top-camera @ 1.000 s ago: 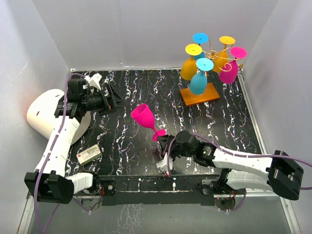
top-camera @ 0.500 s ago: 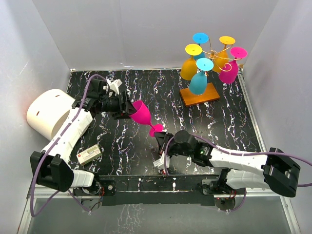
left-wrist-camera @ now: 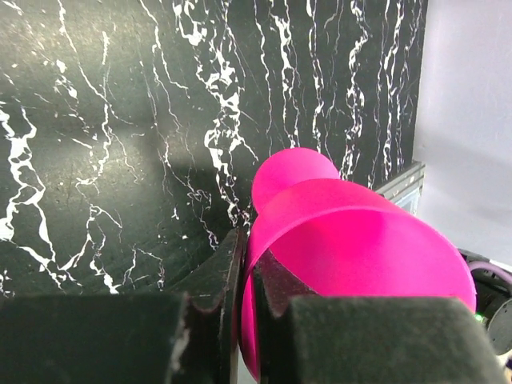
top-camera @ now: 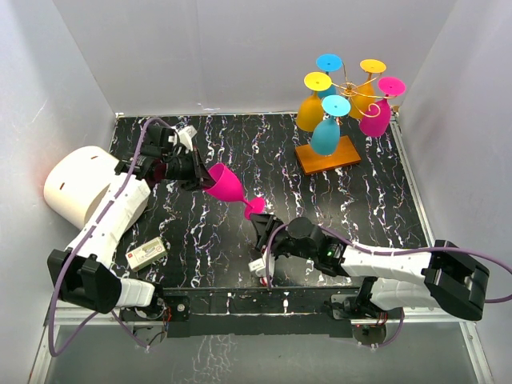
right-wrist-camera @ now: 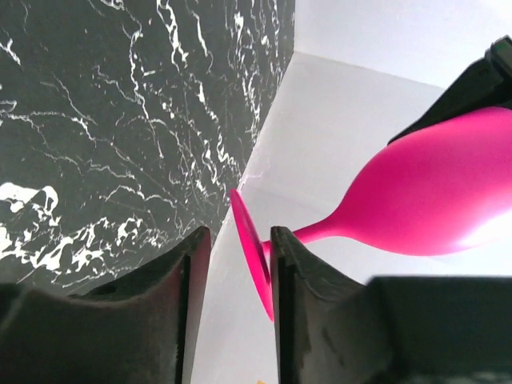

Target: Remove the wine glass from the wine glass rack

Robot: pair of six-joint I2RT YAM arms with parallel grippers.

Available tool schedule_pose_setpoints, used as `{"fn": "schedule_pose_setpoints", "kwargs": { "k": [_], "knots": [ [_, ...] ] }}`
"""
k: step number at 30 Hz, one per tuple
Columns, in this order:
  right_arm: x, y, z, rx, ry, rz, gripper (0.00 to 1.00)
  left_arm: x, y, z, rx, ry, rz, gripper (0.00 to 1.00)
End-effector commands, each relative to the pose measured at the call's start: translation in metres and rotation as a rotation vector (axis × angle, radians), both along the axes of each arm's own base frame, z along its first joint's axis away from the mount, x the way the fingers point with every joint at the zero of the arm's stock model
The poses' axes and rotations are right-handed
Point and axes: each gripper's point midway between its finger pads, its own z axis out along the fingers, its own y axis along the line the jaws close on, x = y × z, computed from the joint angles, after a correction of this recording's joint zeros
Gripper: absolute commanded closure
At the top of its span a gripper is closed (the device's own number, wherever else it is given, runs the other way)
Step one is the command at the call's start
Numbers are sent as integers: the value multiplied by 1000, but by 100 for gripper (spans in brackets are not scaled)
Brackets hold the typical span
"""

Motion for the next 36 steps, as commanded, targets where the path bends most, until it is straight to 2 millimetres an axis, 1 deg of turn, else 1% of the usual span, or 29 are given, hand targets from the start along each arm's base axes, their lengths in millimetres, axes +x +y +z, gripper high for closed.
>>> {"fn": "schedule_pose_setpoints", "kwargs": {
  "k": [1,2,3,4,7,8,11,13,15,17,18,20,22,23,24,25,27,31,34,36],
  "knots": [
    [-15,10,26,196,130,37,60,6,11,22,68,-38,42,100],
    [-17,10,25,217,178,34,46,10,16,25,101,-46,54,100],
    [-19,11,24,229,217,30,9,17,24,23,156,-49,80,100],
    [-19,11,25,245,247,23,2,23,29,22,197,-47,96,100],
    [-19,14,31,313,358,-8,2,38,45,22,298,-55,145,100],
    [-18,13,32,331,398,-31,2,46,51,26,332,-73,175,100],
    [-16,10,25,389,546,-114,2,67,72,25,452,-103,261,100],
    [-14,6,30,486,656,-178,2,83,83,25,509,-136,318,100],
    [-4,-2,43,637,734,-272,2,101,85,25,519,-186,350,100],
    [12,-17,56,817,771,-387,2,120,86,23,532,-235,371,100],
    [20,-27,65,931,790,-441,2,130,87,18,551,-247,382,100],
    [40,-54,83,1188,807,-597,2,149,87,11,580,-261,387,100],
    [56,-81,91,1396,805,-772,2,167,84,3,599,-262,371,100],
    [63,-90,94,1456,788,-848,2,176,83,-1,613,-263,360,100],
    [67,-98,92,1473,770,-923,2,185,80,-5,619,-262,354,100],
    [70,-101,91,1470,761,-978,2,195,78,-7,621,-268,356,100],
    [74,-101,88,1423,759,-1047,2,211,74,-16,623,-263,352,100],
    [78,-103,82,1354,771,-1114,2,240,60,-26,587,-282,347,100],
    [81,-105,77,1314,836,-1128,2,259,56,-34,587,-298,357,100],
    [82,-106,78,1304,894,-1115,2,270,54,-36,591,-311,364,100]
  ]
}}
